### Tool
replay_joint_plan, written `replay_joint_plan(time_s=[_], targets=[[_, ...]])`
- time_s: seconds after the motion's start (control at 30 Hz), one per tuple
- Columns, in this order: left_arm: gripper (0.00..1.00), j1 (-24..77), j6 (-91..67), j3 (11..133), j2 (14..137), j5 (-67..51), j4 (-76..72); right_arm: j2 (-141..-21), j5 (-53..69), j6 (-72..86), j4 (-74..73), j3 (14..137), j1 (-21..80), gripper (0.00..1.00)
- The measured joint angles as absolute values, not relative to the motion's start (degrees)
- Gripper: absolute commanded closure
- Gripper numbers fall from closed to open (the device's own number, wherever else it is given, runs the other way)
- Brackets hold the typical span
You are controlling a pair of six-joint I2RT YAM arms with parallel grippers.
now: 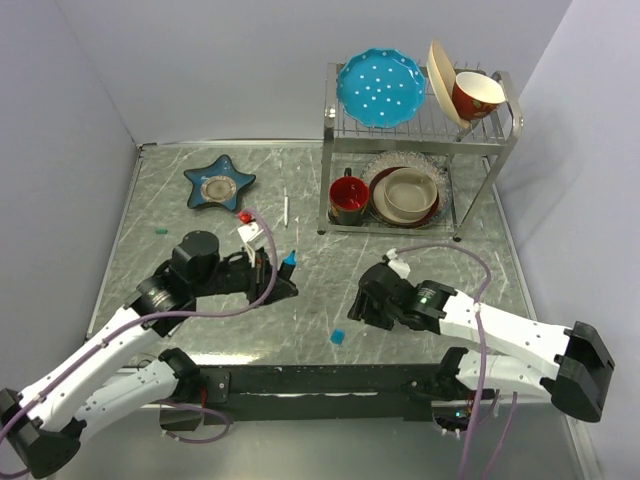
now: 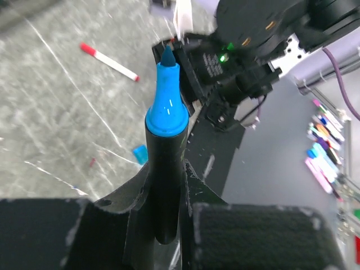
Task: Insert the pens into the pen caps
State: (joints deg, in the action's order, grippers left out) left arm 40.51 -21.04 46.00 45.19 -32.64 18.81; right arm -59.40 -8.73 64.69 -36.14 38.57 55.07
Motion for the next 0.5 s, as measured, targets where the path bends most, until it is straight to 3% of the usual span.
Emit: replay_joint_plan(time_s=[0.23,0.5], targets=[[0.99,40.4,-18.7,43.9,36.1,-29.8,19.6,-71.0,-9.6,80.8,-43.5,44.4,57.2,0.43],[0.99,40.4,-17.4,41.3,34.0,-29.6,20.8,-82.3,-9.8,88.1,-47.3,52.8,60.3,0.40]])
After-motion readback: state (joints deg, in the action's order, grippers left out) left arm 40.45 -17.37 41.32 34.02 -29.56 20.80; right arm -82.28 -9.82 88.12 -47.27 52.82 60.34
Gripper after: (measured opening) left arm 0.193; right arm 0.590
